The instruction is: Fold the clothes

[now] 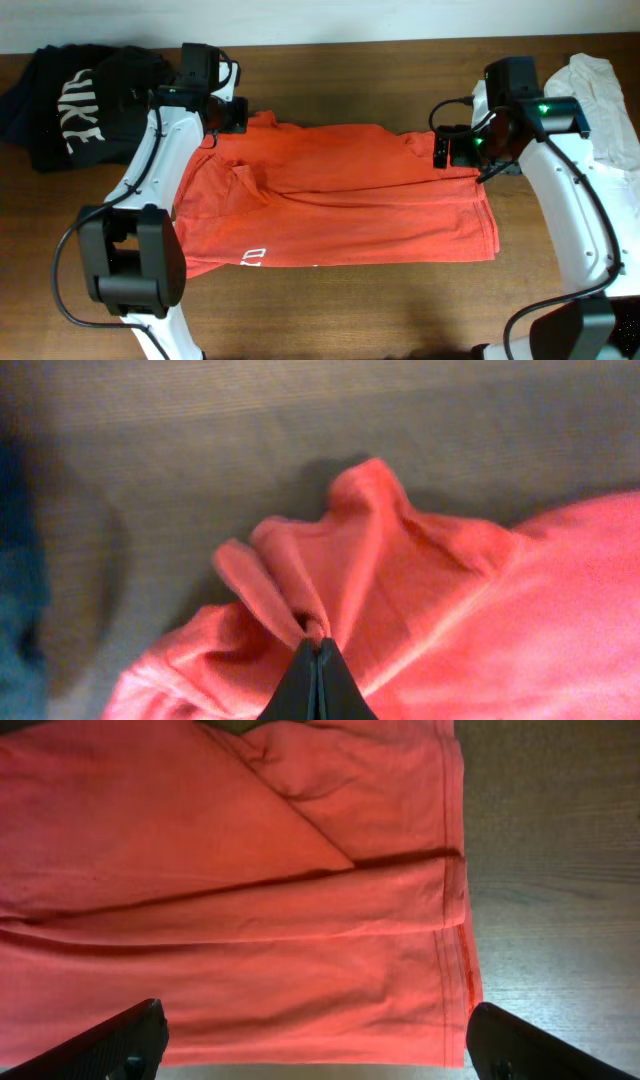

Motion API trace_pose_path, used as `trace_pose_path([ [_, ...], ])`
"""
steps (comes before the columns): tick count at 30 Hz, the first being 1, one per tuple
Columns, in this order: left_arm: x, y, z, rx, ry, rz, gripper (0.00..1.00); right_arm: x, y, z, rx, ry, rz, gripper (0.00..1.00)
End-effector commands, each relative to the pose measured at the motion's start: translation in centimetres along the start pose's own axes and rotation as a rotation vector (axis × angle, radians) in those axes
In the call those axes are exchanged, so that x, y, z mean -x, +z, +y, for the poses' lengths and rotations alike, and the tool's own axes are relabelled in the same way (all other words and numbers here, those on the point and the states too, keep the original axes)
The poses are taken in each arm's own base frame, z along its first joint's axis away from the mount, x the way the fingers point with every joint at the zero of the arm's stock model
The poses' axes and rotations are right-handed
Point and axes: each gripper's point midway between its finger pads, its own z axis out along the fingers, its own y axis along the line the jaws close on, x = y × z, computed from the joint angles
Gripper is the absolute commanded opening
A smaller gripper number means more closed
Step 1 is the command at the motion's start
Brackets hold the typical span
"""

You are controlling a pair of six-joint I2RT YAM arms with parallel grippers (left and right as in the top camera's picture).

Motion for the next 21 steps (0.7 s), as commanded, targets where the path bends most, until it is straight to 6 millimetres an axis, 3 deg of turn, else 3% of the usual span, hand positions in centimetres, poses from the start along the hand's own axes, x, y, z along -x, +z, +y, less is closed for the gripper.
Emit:
trace_pose_path([
  [1,-0.6,-4.2,-2.1,-0.122,-0.017,0.011,0.0,1.4,-0.3,-1.7,-0.03,0.03,-0.048,0.99],
  [3,-3.8,-4.6,-2.1,-0.12,-0.034,0.14,0.0,3.2,-0.4,-2.9,-0.036,0.031,-0.115,0.99],
  [4,-4.8,-4.8,-2.2,-0.119,-0.04,0.182,0.0,5.5,-0.3,-3.5,-0.032,0.033,-0.197,0.99],
  [5,-5.2,-4.8,-2.2,-0.119,-0.042,0.199,0.0,6.6,0.1,-3.8,-0.028,0.025,-0.227,0.99],
  [9,-6.1,-5.0,-2.2,-0.119,-0.047,0.238,0.0,10.1,7.1,-4.4,-0.024,-0.025,-0.236,0.95],
  [12,-6.5,-4.8,-2.2,-0.119,-0.048,0.249,0.0,9.5,13.2,-5.7,-0.062,-0.012,-0.153,0.96],
  [14,-7.0,-4.5,-2.1,-0.119,-0.05,0.26,0.0,9.2,15.8,-6.1,-0.071,0.013,-0.126,0.96],
  [17,-7.2,-4.1,-2.1,-0.119,-0.05,0.259,0.0,8.4,19.0,-6.7,-0.087,0.05,-0.083,0.95],
  [21,-6.8,-4.1,-2.1,-0.115,-0.081,0.246,0.0,7.6,21.8,-7.2,-0.097,0.061,-0.051,0.86],
])
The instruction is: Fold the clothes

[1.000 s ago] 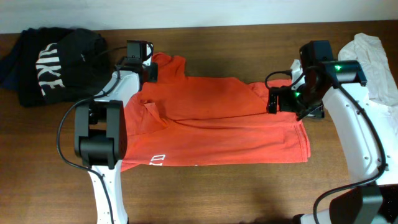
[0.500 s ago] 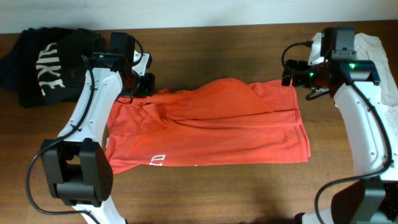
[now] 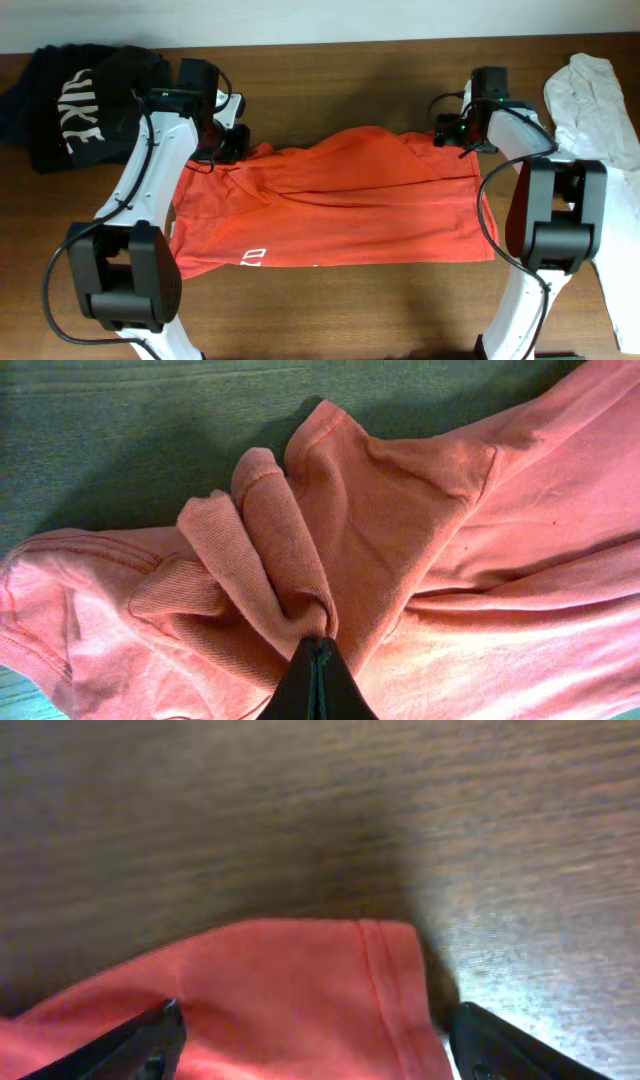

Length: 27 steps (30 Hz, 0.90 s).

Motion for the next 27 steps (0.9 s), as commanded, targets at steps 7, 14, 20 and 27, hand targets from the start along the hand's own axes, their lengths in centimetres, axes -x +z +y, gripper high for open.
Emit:
trace_pose_path([
  [7,0.7,-0.7,-0.1,-0.014,-0.047,-0.043,0.0,-0.8,1.9,-0.5,-0.022,0.024,0.035,0.11],
  [14,-1.7,-4.5,-0.7,-0.011,-0.06,-0.017,0.0,1.0,-7.5,-3.4,-0.059,0.114,0.205,0.04],
  [20,-6.0,-5.2,1.9,0.062,-0.181,0.147,0.0,-2.6,-12.0,-3.7,-0.085,0.116,0.391,0.04],
  [27,-10.0,-5.1,4.2,0.148,-0.226,0.296,0.0,-7.6,-14.9,-5.1,-0.163,0.085,0.625,0.04],
])
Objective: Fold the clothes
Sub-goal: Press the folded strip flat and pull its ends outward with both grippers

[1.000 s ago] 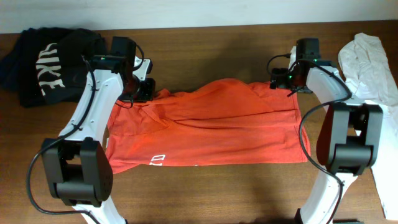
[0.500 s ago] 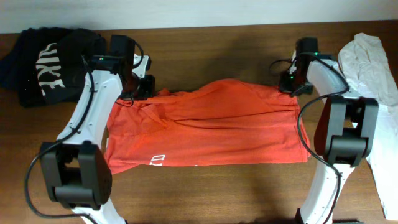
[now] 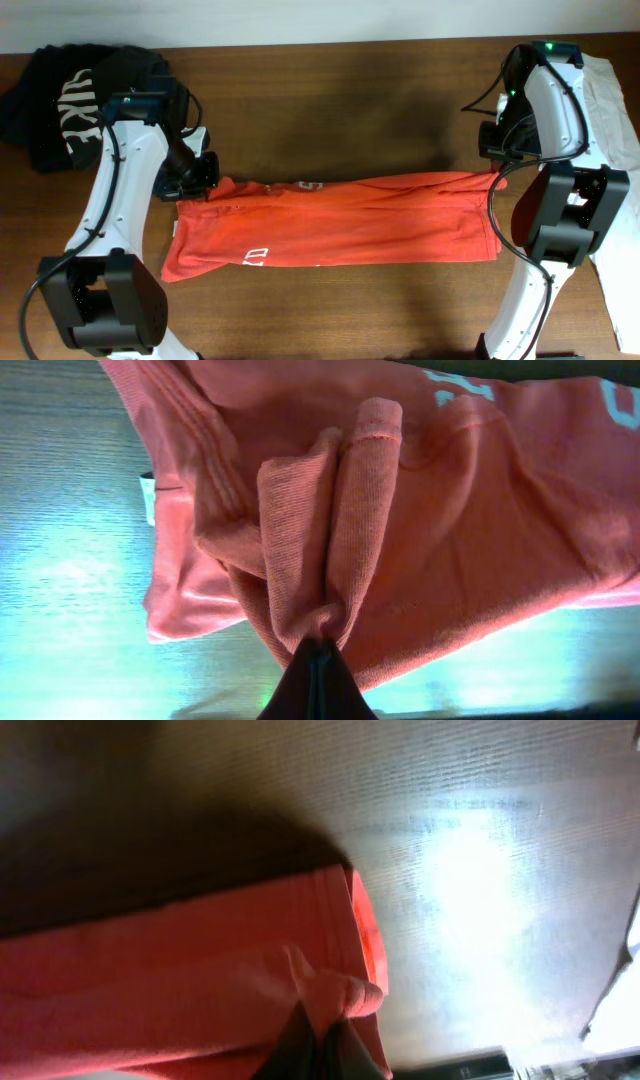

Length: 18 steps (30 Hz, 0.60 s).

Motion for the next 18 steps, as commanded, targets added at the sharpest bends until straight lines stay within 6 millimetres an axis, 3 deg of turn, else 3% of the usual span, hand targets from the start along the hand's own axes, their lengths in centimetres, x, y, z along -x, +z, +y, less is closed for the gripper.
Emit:
trace_pose_path([
  [1,-1.3,1.9,1.2,0.051,-0.015,0.044,0.0,-0.4,-1.1,-1.2,-0.039,-0.001,-0.02,0.04],
  [4,-2.9,5.9,1.7,0.053,-0.02,0.1,0.0,-0.5,-1.1,-0.9,-0.03,-0.002,-0.018,0.04],
  [6,-3.2,6.7,1.9,0.054,-0.025,0.108,0.0,-1.3,-1.9,0.2,0.04,-0.003,-0.027,0.04],
  [8,-3.0,7.0,2.6,0.051,-0.048,0.107,0.0,-3.3,-2.1,0.0,0.043,-0.004,-0.013,0.04],
  [12,-2.9,6.9,4.2,0.044,-0.102,0.105,0.0,-5.5,1.8,-0.5,0.011,-0.001,0.109,0.06],
  [14,-3.1,6.9,4.4,0.041,-0.112,0.116,0.0,-6.1,4.1,-0.5,0.005,-0.002,0.149,0.13],
  [16,-3.5,6.9,4.2,0.035,-0.113,0.132,0.01,-6.2,4.7,-0.5,0.005,-0.002,0.154,0.15],
  [17,-3.7,6.9,4.2,0.035,-0.114,0.139,0.05,-6.2,4.7,-0.5,0.004,-0.003,0.156,0.47],
  [18,-4.5,6.7,4.2,0.036,-0.116,0.173,0.17,-6.2,4.7,-0.6,-0.001,-0.004,0.154,0.99],
])
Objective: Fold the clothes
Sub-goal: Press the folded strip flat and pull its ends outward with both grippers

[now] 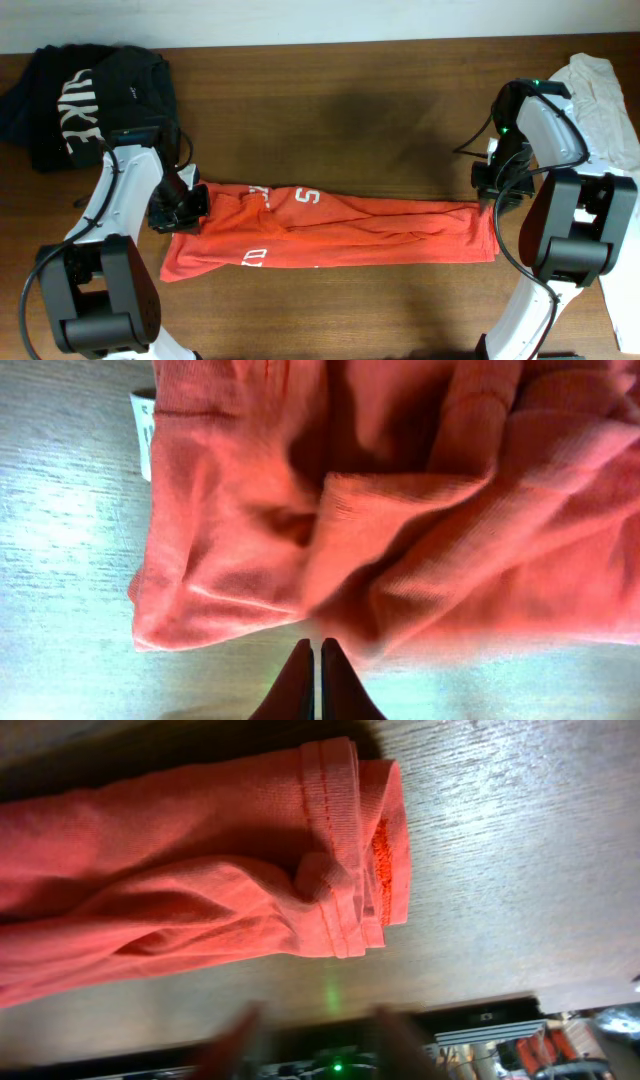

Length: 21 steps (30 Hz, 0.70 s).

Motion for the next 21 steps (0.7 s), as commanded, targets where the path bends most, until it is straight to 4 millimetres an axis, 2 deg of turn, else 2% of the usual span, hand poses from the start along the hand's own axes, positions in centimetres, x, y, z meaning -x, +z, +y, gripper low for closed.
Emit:
trace_pose_path([
  [1,-1.4,0.1,0.3,0.009,-0.012,0.055,0.42,0.1,-0.4,-0.8,-0.03,-0.002,-0.021,0.99],
  [2,-1.2,0.0,0.3,0.008,-0.012,0.047,0.48,0.4,-0.6,-0.7,-0.028,-0.002,-0.037,0.99],
  [4,-0.2,-1.2,0.0,-0.001,-0.024,0.009,0.49,0.9,-0.8,-0.6,-0.021,-0.001,-0.059,0.99],
  [6,1.4,-3.0,-2.3,-0.095,0.004,-0.057,0.47,1.4,-0.8,-0.4,-0.007,-0.001,-0.076,0.99],
  [7,2.1,-3.1,-4.3,-0.142,0.068,-0.094,0.36,2.2,-0.8,0.5,0.037,-0.005,-0.108,0.99],
  [8,2.2,-3.0,-5.8,-0.158,0.113,-0.104,0.01,2.8,-0.8,0.9,0.056,-0.007,-0.131,1.0],
  [9,1.6,-2.7,-8.1,-0.153,0.186,-0.1,0.0,2.7,-0.6,0.9,0.055,-0.007,-0.127,0.88],
  [11,1.1,-2.0,-11.2,-0.147,0.285,-0.119,0.0,2.5,0.2,0.8,0.054,-0.006,-0.11,0.31],
  [12,1.1,-1.2,-12.4,-0.146,0.324,-0.129,0.01,2.5,1.0,1.0,0.062,0.013,-0.104,0.1],
  [15,2.2,1.6,-12.7,-0.134,0.309,-0.098,0.0,2.6,2.7,1.7,0.101,0.01,-0.093,0.1],
  [18,2.5,5.1,-12.1,-0.113,0.283,-0.008,0.01,2.6,3.2,2.4,0.102,-0.01,-0.097,0.11],
  [20,2.8,6.3,-10.9,-0.083,0.233,0.029,0.0,2.8,3.2,2.8,0.098,-0.023,-0.105,0.14],
  [21,3.2,6.7,-9.3,-0.036,0.182,0.031,0.0,2.8,3.2,3.0,0.096,-0.029,-0.107,0.15],
])
